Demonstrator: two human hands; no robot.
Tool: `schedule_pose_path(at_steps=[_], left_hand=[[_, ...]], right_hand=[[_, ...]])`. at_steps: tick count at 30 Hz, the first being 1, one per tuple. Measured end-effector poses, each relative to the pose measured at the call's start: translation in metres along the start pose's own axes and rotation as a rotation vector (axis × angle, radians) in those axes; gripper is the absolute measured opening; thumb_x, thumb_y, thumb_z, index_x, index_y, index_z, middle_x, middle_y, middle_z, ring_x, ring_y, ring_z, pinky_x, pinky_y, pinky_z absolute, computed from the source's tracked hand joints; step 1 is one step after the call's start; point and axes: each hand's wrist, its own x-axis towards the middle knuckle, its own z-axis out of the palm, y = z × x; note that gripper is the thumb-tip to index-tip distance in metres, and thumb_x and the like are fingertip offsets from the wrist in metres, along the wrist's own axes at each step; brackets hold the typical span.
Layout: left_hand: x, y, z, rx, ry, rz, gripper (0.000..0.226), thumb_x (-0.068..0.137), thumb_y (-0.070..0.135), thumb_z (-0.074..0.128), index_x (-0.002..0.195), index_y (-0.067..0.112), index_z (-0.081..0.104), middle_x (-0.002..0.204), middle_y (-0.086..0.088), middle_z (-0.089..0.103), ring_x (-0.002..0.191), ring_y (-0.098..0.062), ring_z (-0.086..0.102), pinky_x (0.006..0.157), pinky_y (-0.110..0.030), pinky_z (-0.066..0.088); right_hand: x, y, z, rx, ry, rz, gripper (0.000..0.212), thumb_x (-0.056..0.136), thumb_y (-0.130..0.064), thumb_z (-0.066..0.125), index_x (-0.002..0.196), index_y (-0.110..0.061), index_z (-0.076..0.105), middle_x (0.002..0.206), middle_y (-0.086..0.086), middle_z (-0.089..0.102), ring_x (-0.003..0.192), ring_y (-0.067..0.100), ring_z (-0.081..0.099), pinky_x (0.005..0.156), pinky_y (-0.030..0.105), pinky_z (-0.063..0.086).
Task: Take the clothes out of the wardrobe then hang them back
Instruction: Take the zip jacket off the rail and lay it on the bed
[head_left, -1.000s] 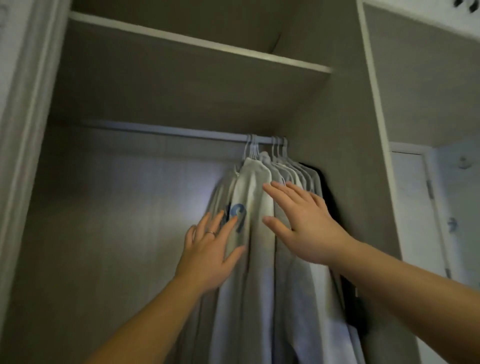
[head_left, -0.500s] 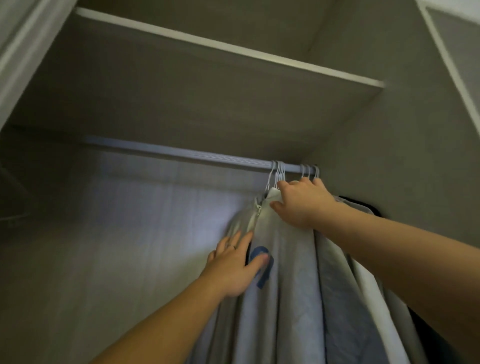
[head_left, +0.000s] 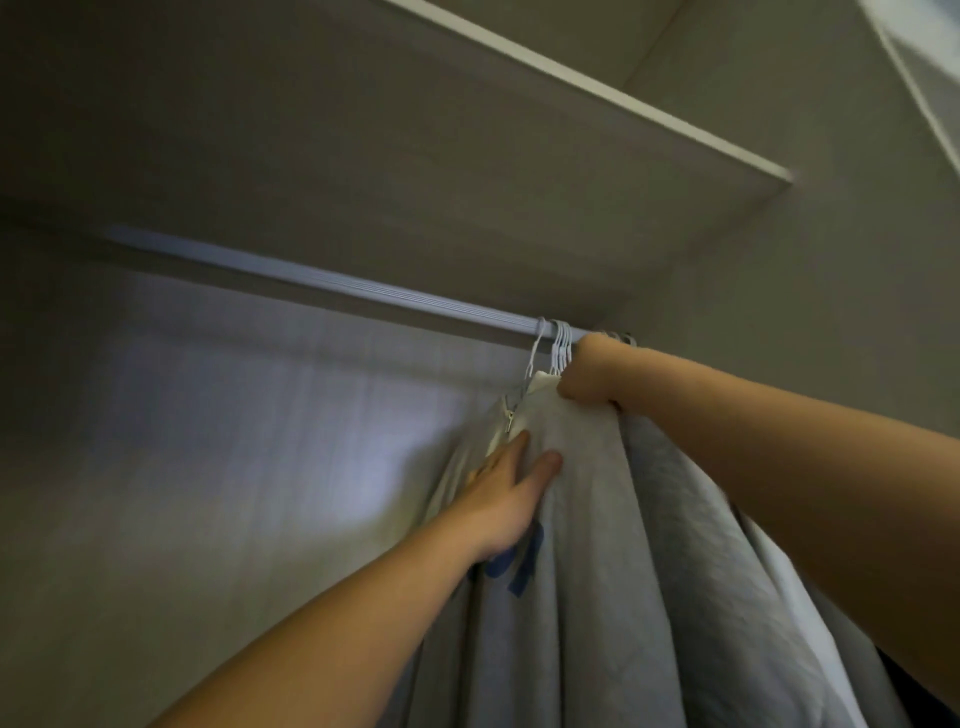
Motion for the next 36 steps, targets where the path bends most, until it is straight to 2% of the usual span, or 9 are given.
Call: schedule_pose_path(at_steps=[2, 5, 9, 14, 20, 28, 31, 34, 36], left_hand=[[0.002, -0.004, -0.001, -0.016, -0.009, -0.004, 0.073, 0.095, 0.067, 0.035, 0.157, 0.032, 0.018, 0.164, 0.005, 0.018, 0.150, -0.020, 0.018, 0.122, -0.041, 0.015], [0.003, -0.011, -0.003, -0.047, -0.012, -0.006, 0.074, 0.094, 0.068, 0.036, 0.157, 0.033, 0.018, 0.164, 0.005, 0.018, 0.150, -0.020, 0.017, 0.123, -0.043, 0.015], [0.000, -0.020, -0.005, -0.076, 0.008, -0.003, 0.074, 0.094, 0.068, 0.036, 0.157, 0.032, 0.019, 0.164, 0.004, 0.021, 0.150, -0.020, 0.019, 0.123, -0.042, 0.016], [-0.009, -0.028, -0.012, 0.036, 0.026, -0.002, 0.071, 0.095, 0.067, 0.034, 0.156, 0.037, 0.015, 0.164, 0.004, 0.018, 0.151, -0.022, 0.012, 0.123, -0.043, 0.015], [-0.014, -0.033, -0.025, 0.151, 0.101, 0.045, 0.070, 0.095, 0.067, 0.031, 0.155, 0.043, 0.004, 0.166, 0.010, 0.005, 0.152, -0.020, 0.001, 0.122, -0.052, 0.012], [-0.010, -0.022, -0.015, 0.122, 0.324, 0.292, 0.087, 0.078, 0.082, 0.019, 0.155, 0.044, 0.004, 0.165, 0.014, 0.003, 0.151, -0.012, 0.002, 0.122, -0.046, 0.012], [-0.007, -0.005, -0.002, -0.037, 0.394, 0.320, 0.090, 0.076, 0.082, 0.020, 0.155, 0.039, 0.014, 0.164, 0.008, 0.013, 0.150, -0.013, 0.009, 0.121, -0.045, 0.016], [-0.004, 0.019, 0.010, -0.174, 0.427, 0.260, 0.091, 0.074, 0.082, 0.021, 0.154, 0.040, 0.017, 0.164, 0.004, 0.015, 0.151, -0.018, 0.011, 0.121, -0.047, 0.016], [-0.005, 0.036, 0.020, -0.176, 0.433, 0.249, 0.088, 0.077, 0.079, 0.023, 0.155, 0.038, 0.018, 0.164, 0.002, 0.015, 0.151, -0.020, 0.011, 0.121, -0.047, 0.015]], right_hand=[[0.000, -0.006, -0.001, 0.088, -0.077, 0.066, 0.031, 0.094, -0.008, 0.054, 0.123, 0.002, 0.055, 0.086, 0.011, 0.056, 0.078, 0.028, 0.057, 0.073, 0.035, 0.045], [0.006, -0.014, 0.007, 0.137, -0.101, 0.118, 0.036, 0.102, -0.013, 0.041, 0.135, 0.000, 0.047, 0.126, 0.018, 0.055, 0.112, 0.033, 0.058, 0.092, 0.040, 0.049], [0.015, -0.019, 0.021, 0.382, -0.093, 0.194, 0.028, 0.103, -0.016, 0.042, 0.123, 0.000, 0.051, 0.107, 0.019, 0.056, 0.100, 0.033, 0.056, 0.087, 0.042, 0.049], [0.016, -0.018, 0.031, 0.547, -0.031, 0.183, 0.044, 0.098, -0.022, 0.048, 0.137, -0.002, 0.046, 0.135, 0.016, 0.050, 0.122, 0.036, 0.052, 0.098, 0.039, 0.046], [0.014, -0.029, 0.032, 0.680, 0.096, 0.134, 0.036, 0.097, -0.022, 0.055, 0.121, 0.005, 0.055, 0.115, 0.019, 0.061, 0.103, 0.032, 0.061, 0.097, 0.044, 0.050], [-0.001, -0.010, 0.000, 0.569, 0.188, 0.030, 0.030, 0.092, -0.025, 0.063, 0.104, 0.002, 0.065, 0.095, 0.013, 0.065, 0.080, 0.025, 0.062, 0.070, 0.032, 0.051], [-0.026, 0.006, -0.019, 0.363, 0.231, -0.018, 0.020, 0.092, -0.021, 0.060, 0.081, -0.005, 0.065, 0.073, 0.008, 0.054, 0.060, 0.017, 0.047, 0.054, 0.025, 0.037], [-0.052, 0.025, -0.046, 0.048, 0.294, -0.079, 0.033, 0.095, -0.026, 0.055, 0.065, -0.011, 0.052, 0.065, 0.002, 0.049, 0.064, 0.019, 0.045, 0.051, 0.028, 0.031], [-0.072, 0.041, -0.064, -0.168, 0.325, -0.106, 0.029, 0.097, -0.029, 0.052, 0.078, -0.008, 0.060, 0.077, 0.007, 0.058, 0.078, 0.027, 0.053, 0.061, 0.032, 0.035]])
